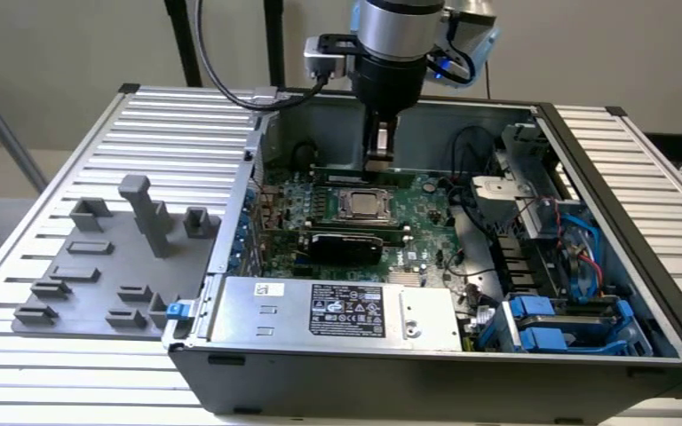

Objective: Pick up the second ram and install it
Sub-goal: 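Insert the second ram into the second slot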

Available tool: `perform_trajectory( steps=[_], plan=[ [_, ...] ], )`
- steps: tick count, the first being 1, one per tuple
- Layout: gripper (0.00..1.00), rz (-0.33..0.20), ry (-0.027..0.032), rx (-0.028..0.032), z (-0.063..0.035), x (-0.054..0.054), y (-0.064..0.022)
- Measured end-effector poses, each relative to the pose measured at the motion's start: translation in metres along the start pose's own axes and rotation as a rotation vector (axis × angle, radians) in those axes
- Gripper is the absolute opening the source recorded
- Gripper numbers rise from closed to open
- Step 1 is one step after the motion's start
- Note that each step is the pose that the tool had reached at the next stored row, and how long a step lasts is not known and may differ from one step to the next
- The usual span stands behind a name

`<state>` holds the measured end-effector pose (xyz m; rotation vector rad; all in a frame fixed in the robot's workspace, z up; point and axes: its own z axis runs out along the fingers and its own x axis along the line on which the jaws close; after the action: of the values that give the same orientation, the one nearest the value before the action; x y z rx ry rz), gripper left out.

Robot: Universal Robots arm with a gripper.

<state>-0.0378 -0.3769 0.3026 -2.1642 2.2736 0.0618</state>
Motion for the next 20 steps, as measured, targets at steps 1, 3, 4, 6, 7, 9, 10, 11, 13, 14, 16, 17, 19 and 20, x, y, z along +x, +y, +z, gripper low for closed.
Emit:
perform_trajectory(
  steps=[1, 3, 4, 6, 7, 9, 10, 11, 13, 14, 16, 17, 19, 20],
  plan=[
    [0.0, 0.0, 0.0001, 0.0, 0.0017, 0.001, -0.0001],
    [0.0, 0.0, -0.0001, 0.0, 0.0053, 0.002, -0.0004],
    [0.0, 0.0, -0.0001, 0.0, 0.0072, 0.002, -0.0006],
    [0.0, 0.0, 0.0, 0.0004, 0.0108, 0.003, -0.0012],
    [0.0, 0.0, -0.0001, 0.0009, 0.0126, 0.003, -0.0015],
    [0.0, 0.0, -0.0003, 0.0029, 0.0161, 0.004, -0.002],
    [0.0, 0.0, -0.0002, 0.0043, 0.0178, 0.004, -0.0022],
    [0.0, 0.0, -0.0003, 0.0056, 0.0195, 0.004, -0.0024],
    [0.0, 0.0, -0.0005, 0.0084, 0.0229, 0.004, -0.0028],
    [0.0, 0.0, -0.0006, 0.0098, 0.0248, 0.004, -0.0029],
    [0.0, 0.0, -0.0006, 0.0116, 0.0283, 0.005, -0.003],
    [0.0, 0.0, -0.0006, 0.0118, 0.0301, 0.005, -0.003],
    [0.0, 0.0, -0.0007, 0.0119, 0.0337, 0.005, -0.0031],
    [0.0, 0.0, -0.0007, 0.012, 0.0356, 0.006, -0.0032]
  ],
)
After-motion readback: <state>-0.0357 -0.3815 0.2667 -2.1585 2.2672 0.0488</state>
